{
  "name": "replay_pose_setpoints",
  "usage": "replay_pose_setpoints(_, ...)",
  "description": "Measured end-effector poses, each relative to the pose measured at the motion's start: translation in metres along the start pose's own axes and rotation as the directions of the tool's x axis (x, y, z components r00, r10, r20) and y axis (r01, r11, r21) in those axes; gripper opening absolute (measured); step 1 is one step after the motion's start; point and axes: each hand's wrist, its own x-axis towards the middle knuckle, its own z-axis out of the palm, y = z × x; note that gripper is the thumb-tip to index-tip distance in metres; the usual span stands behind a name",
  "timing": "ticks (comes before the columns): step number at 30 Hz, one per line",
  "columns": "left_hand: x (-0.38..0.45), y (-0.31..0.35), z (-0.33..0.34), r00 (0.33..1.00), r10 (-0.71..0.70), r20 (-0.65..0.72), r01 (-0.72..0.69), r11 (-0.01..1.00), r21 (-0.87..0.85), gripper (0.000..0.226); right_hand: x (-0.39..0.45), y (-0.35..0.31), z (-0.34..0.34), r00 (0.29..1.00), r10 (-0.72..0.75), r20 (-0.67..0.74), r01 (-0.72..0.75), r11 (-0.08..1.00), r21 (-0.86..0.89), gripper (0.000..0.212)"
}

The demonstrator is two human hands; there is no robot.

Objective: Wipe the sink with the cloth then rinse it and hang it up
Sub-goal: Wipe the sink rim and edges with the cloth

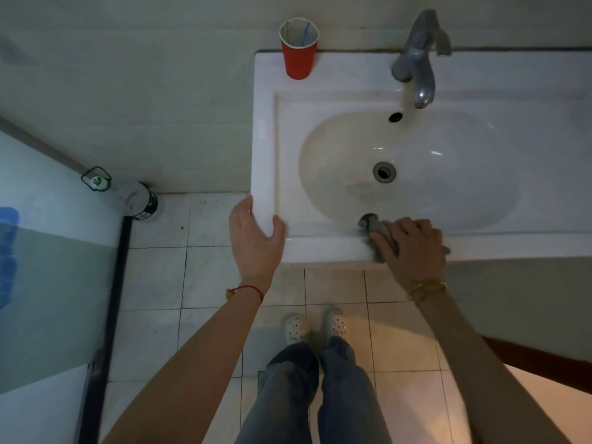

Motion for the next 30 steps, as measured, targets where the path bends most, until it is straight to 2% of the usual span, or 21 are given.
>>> replay_pose_setpoints(3,-0.001,-0.001,0.001,1.000,-0.001,0.011,0.001,1.000,0.014,0.059,0.005,-0.046,0.009,0.999,0.018,0.034,-0.019,0.999,0.035,0.053)
replay_pose_setpoints(6,-0.001,0.000,0.002,1.000,-0.016,0.017,0.015,1.000,0.016,0.060,0.009,-0.102,0.020,0.993,-0.103,0.051,0.097,0.990,0.098,0.051)
replay_pose_setpoints(8,-0.001,0.000,0.002,1.000,-0.022,0.014,0.022,1.000,0.017,0.060,0.009,-0.098,0.022,0.978,-0.207,0.033,0.203,0.973,0.112,0.047)
replay_pose_setpoints(10,-0.001,0.000,0.002,1.000,-0.023,0.002,0.023,1.000,0.010,0.059,0.006,-0.061,0.020,0.965,-0.263,0.007,0.260,0.959,0.115,0.046)
replay_pose_setpoints(14,-0.002,0.000,0.002,1.000,-0.025,0.005,0.025,1.000,0.000,0.059,-0.002,0.016,0.004,0.998,-0.047,-0.040,0.049,0.998,0.031,0.057)
replay_pose_setpoints(17,-0.003,0.000,0.002,1.000,-0.023,0.005,0.023,1.000,0.003,0.059,0.000,-0.014,0.008,1.000,0.007,-0.012,-0.007,1.000,0.013,0.048)
replay_pose_setpoints(21,-0.003,0.003,0.004,1.000,-0.024,0.014,0.023,0.999,0.025,0.060,0.008,-0.095,0.022,0.986,-0.159,0.049,0.153,0.982,0.109,0.041)
replay_pose_setpoints(23,-0.003,0.003,0.003,1.000,-0.019,0.018,0.018,0.999,0.040,0.060,0.013,-0.102,0.023,0.969,-0.238,0.061,0.226,0.961,0.161,0.042)
replay_pose_setpoints(26,-0.002,0.003,0.001,1.000,-0.004,0.025,0.003,0.999,0.048,0.060,0.010,-0.065,0.019,0.938,-0.341,0.063,0.329,0.932,0.150,0.047)
replay_pose_setpoints(28,-0.003,0.004,0.000,0.999,-0.013,0.029,0.012,0.999,0.047,0.060,0.006,-0.021,0.015,0.962,-0.269,0.048,0.265,0.962,0.068,0.051)
replay_pose_setpoints(30,-0.002,0.005,0.000,0.999,-0.019,0.030,0.017,0.998,0.059,0.059,0.002,0.018,0.008,0.983,-0.180,0.031,0.178,0.982,0.068,0.057)
